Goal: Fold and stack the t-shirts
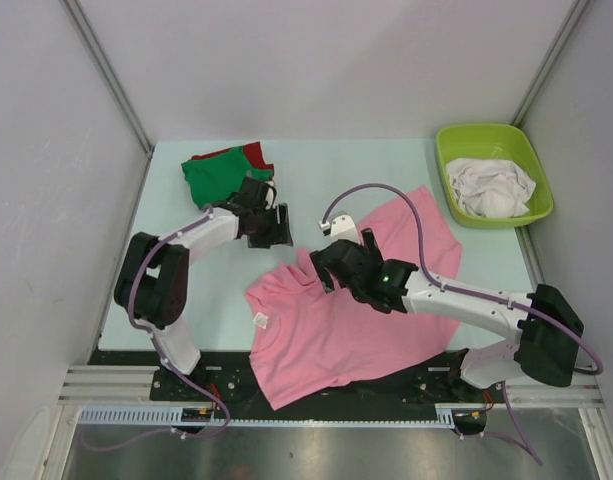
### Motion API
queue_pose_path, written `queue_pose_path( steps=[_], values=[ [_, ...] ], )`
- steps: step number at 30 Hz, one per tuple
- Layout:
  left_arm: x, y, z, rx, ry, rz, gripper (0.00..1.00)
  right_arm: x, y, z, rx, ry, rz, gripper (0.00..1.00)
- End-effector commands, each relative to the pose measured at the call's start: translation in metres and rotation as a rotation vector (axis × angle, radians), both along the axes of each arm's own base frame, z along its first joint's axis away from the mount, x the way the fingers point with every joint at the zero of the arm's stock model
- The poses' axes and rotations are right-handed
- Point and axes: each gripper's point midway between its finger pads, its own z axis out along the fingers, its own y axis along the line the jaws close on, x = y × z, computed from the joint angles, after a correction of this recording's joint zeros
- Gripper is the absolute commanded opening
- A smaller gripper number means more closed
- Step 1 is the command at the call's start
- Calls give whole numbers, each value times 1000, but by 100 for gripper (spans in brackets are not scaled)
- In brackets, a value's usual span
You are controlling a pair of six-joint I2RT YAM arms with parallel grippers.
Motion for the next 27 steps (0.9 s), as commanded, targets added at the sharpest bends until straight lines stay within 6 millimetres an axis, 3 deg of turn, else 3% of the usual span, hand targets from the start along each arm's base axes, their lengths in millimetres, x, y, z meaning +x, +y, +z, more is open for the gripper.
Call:
queue_pose_path(
  steps=[1, 8, 11, 12, 13, 15, 21, 27],
  values=[
    [-5, -23, -6, -67, 12, -113, 69, 4, -4, 12, 98, -16, -33, 100],
    [-29, -63, -17, -153, 64, -281, 66, -1, -12, -1, 124, 22, -47, 100],
    [-36, -66, -19, -165, 89, -299, 64, -2, -17, -4, 126, 29, -56, 100],
    [-38, -66, -21, -166, 98, -304, 60, -2, -18, -5, 124, 31, -56, 100],
    [-40, -65, -23, -161, 105, -304, 50, -3, -18, -6, 126, 34, -55, 100],
    [-44, -63, -28, -156, 123, -302, 43, -3, -19, -6, 132, 37, -60, 100],
    [-48, -53, -27, -112, 129, -277, 0, -6, -21, -7, 135, 47, -67, 100],
    [-28, -39, 13, -55, 38, -261, 0, -8, -18, -4, 155, 46, -60, 100]
  ],
)
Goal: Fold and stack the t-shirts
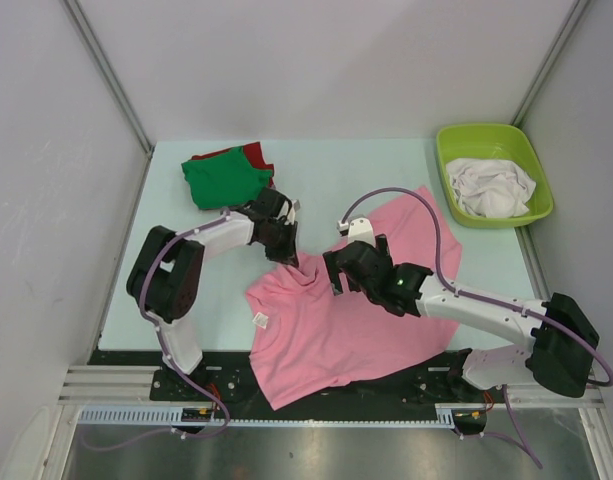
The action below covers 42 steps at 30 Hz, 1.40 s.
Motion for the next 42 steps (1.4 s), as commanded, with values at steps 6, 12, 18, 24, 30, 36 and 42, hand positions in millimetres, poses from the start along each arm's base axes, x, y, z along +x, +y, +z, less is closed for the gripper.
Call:
queue_pose_path(
  steps=[6, 12, 18, 24, 30, 36, 42],
  values=[
    [36, 47, 65, 165, -179, 65, 4, -3, 4, 12, 65, -18, -10, 100],
    [17, 49, 42, 150, -128, 51, 34, -5, 8, 8, 66, -8, -1, 100],
    [-3, 37, 19, 84, -68, 1, 66, -7, 7, 6, 57, -7, -4, 100],
    [-10, 12, 21, -21, -58, -70, 66, -9, 3, -1, 46, 4, -15, 100],
    [-5, -3, 36, -78, -99, -99, 66, -11, 2, -4, 51, 8, -16, 100],
    [-3, -6, 32, -71, -91, -104, 67, -12, 1, -5, 50, 9, -14, 100],
    [-2, -8, 16, -69, -73, -100, 66, -13, -1, -6, 50, 9, -16, 100]
  ],
)
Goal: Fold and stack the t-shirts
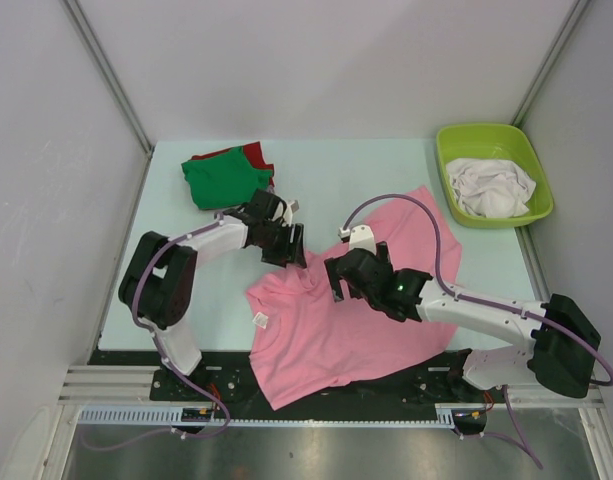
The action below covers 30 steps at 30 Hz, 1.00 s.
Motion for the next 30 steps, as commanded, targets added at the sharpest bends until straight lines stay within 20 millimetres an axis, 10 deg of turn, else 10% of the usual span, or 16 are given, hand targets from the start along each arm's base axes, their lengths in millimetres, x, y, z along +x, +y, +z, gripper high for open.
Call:
queue_pose_path(
  steps=[1, 13, 30],
  values=[
    [9, -15, 3, -46, -36, -48, 66, -1, -2, 7, 36, -21, -18, 100],
    [43, -40, 37, -167, -154, -1, 66, -1, -9, 12, 33, -35, -22, 100],
    [40, -16, -10, -41, -77, 79, 64, -4, -12, 6, 37, -21, -25, 100]
  ],
)
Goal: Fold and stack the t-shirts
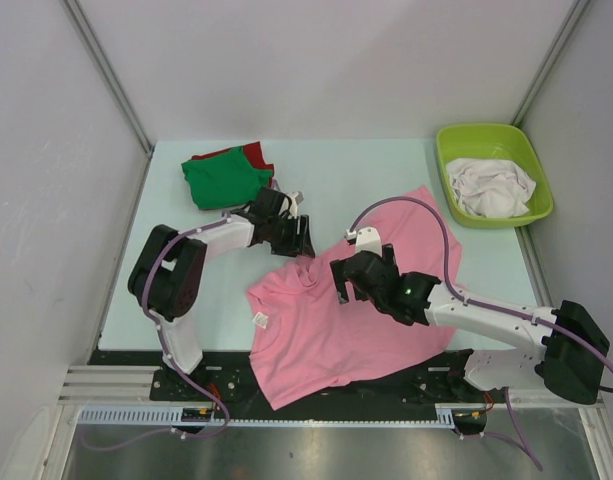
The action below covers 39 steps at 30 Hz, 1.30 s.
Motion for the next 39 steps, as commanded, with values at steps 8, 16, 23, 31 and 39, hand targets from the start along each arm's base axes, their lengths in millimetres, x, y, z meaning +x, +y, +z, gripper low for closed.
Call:
queue_pose_path(
  steps=[8, 16, 23, 31, 39],
  values=[
    [5, 20, -8, 42, 19, 78, 64, 0, 1, 5, 36, -16, -16, 100],
    [-2, 16, -26, 30, 72, 77, 46, -1, 1, 1, 26, -9, -16, 100],
    [2, 12, -26, 15, 77, 68, 0, -1, -1, 1, 27, -9, -22, 100],
    [30, 31, 80, -62, -72, 137, 0, 24, -21, 21, 74, -57, -105, 100],
    [68, 87, 199, -15, -304, 206, 18, 91, -60, 59, 226, -102, -253, 100]
  ],
)
